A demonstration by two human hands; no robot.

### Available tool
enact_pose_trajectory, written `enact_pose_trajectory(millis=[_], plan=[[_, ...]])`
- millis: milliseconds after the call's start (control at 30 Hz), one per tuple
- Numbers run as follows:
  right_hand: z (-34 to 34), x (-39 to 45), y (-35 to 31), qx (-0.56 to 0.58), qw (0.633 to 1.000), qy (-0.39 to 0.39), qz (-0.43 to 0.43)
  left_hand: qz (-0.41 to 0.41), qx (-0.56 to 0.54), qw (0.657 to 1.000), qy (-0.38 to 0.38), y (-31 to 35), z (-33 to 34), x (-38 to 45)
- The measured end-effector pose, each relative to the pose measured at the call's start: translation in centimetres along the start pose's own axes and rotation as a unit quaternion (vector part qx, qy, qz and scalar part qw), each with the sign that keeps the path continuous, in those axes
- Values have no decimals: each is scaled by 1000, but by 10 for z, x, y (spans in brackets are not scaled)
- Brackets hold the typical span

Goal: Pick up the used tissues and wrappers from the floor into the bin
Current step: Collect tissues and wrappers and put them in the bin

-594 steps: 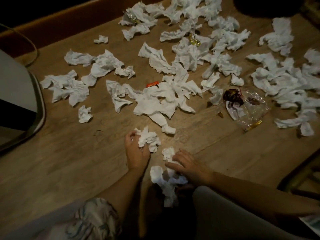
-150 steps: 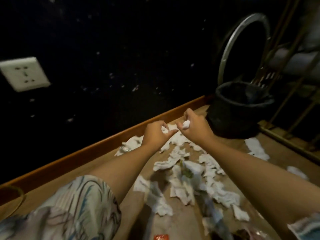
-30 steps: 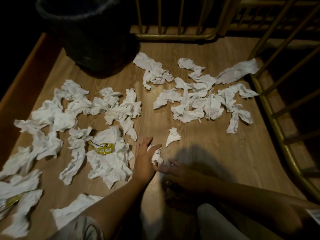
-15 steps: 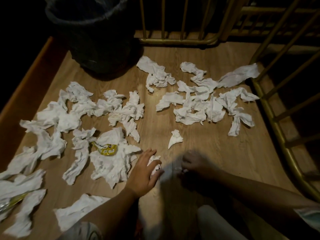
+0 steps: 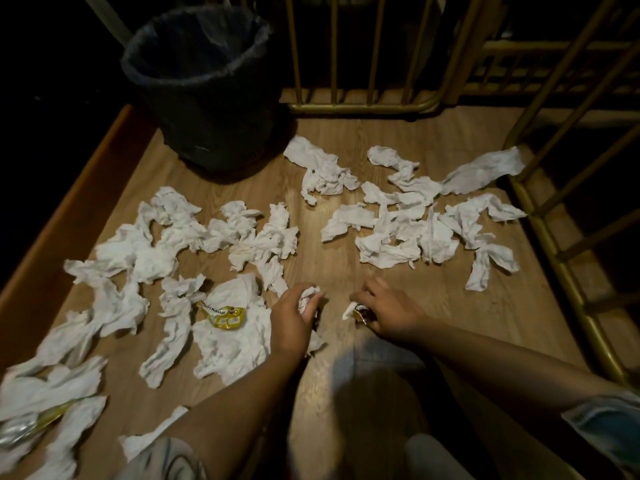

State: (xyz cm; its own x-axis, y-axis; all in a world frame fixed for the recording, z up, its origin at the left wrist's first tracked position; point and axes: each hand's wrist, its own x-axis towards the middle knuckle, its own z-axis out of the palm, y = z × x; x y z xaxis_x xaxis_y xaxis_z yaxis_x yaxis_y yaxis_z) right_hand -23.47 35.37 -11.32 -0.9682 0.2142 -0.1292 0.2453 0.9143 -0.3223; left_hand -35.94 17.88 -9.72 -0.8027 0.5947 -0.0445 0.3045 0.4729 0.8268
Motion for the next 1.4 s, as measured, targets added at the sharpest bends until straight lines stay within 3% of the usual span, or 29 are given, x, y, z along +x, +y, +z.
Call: enact_pose_trajectory(millis=[100, 333, 500, 667, 767, 867, 967, 1133, 1233, 1300, 1400], plan=[[-5, 5, -1, 28, 999, 12, 12, 4, -11, 999, 33, 11, -2, 9], [-75, 53, -16, 141, 984, 63, 92, -79, -65, 991, 83, 61, -31, 75], [-144, 104, -48, 224, 968, 79, 81, -127, -150, 979, 55, 111, -93, 133], [-214, 155, -99, 284, 953, 69, 78, -126, -130, 982, 51, 137, -169, 182], [-248, 186, -130, 316, 938, 99, 103, -125, -150, 979, 62, 151, -215, 200], [-276, 215, -154, 331, 924, 128, 139, -182, -204, 961, 43, 161, -254, 214], [-295, 248, -170, 406, 883, 148, 181, -183, -221, 955, 75, 161, -277, 233], [-317, 313, -173, 613, 721, 151, 287, -180, -348, 913, 117, 172, -296, 275], [-325, 339, -169, 689, 654, 114, 292, -179, -362, 901, 155, 167, -297, 306], [-326, 355, -168, 721, 622, 101, 289, -161, -339, 909, 184, 163, -292, 321], [-321, 383, -167, 717, 618, 138, 290, -139, -290, 915, 243, 159, -286, 336]])
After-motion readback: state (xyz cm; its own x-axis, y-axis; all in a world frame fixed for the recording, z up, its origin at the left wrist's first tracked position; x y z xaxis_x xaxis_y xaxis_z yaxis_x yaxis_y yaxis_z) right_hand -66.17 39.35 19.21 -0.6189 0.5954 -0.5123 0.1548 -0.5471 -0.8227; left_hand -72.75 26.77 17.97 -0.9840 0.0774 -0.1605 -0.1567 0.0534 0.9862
